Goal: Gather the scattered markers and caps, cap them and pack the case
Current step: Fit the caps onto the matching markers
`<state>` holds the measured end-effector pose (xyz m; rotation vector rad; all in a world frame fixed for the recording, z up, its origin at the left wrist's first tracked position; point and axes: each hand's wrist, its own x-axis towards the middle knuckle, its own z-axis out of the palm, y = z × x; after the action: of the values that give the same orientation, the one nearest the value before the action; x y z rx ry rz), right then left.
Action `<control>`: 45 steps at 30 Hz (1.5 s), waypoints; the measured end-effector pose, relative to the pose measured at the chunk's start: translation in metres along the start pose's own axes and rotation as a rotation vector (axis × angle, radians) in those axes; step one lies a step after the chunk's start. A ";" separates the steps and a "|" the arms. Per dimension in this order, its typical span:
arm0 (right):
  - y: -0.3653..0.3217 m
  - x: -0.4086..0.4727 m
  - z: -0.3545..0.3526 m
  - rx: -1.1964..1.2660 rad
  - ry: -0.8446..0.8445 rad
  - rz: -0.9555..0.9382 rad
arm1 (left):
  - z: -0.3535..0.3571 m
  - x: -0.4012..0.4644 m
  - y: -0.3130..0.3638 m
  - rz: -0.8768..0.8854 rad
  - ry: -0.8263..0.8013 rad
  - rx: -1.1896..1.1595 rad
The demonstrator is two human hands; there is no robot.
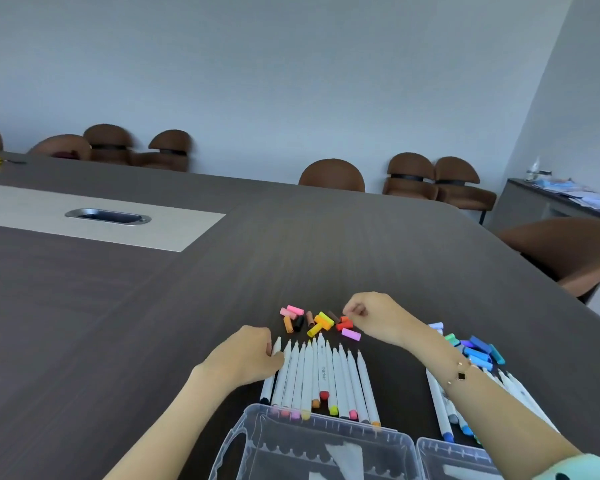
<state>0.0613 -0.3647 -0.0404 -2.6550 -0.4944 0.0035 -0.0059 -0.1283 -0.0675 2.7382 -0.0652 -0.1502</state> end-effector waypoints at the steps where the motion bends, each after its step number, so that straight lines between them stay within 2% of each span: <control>1: -0.007 0.005 0.005 0.006 -0.015 -0.031 | 0.002 -0.001 -0.001 -0.002 0.028 0.004; 7: -0.041 0.029 0.039 -0.121 -0.061 -0.221 | 0.011 -0.007 -0.004 -0.029 0.148 -0.042; 13: -0.055 0.035 0.046 -0.374 -0.080 -0.311 | 0.011 -0.006 -0.009 -0.099 0.180 -0.234; 20: -0.061 0.039 0.045 -0.542 -0.125 -0.326 | 0.010 -0.002 -0.022 -0.099 0.197 -0.440; 23: -0.066 0.038 0.049 -0.546 -0.048 -0.321 | 0.009 -0.003 -0.023 -0.050 0.163 -0.467; 25: -0.066 0.035 0.052 -0.416 0.071 -0.254 | 0.007 -0.004 -0.023 -0.017 0.138 -0.482; 29: -0.067 0.024 0.052 0.343 0.215 0.010 | 0.006 -0.006 -0.018 0.050 0.099 -0.499; 32: -0.071 0.011 0.049 0.743 0.155 0.102 | 0.013 -0.010 -0.015 0.065 0.120 -0.498; 35: -0.076 0.005 0.046 1.083 0.049 0.200 | 0.011 -0.015 -0.019 0.050 0.103 -0.642; 38: -0.078 0.005 0.046 1.258 0.030 0.258 | 0.009 -0.015 -0.021 0.083 0.066 -0.690; 45: -0.080 0.007 0.051 1.343 0.055 0.256 | 0.010 -0.009 -0.020 0.136 0.067 -0.683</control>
<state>0.0358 -0.2733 -0.0524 -1.3644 -0.0401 0.2455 -0.0151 -0.1136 -0.0836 2.0474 -0.1504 -0.0312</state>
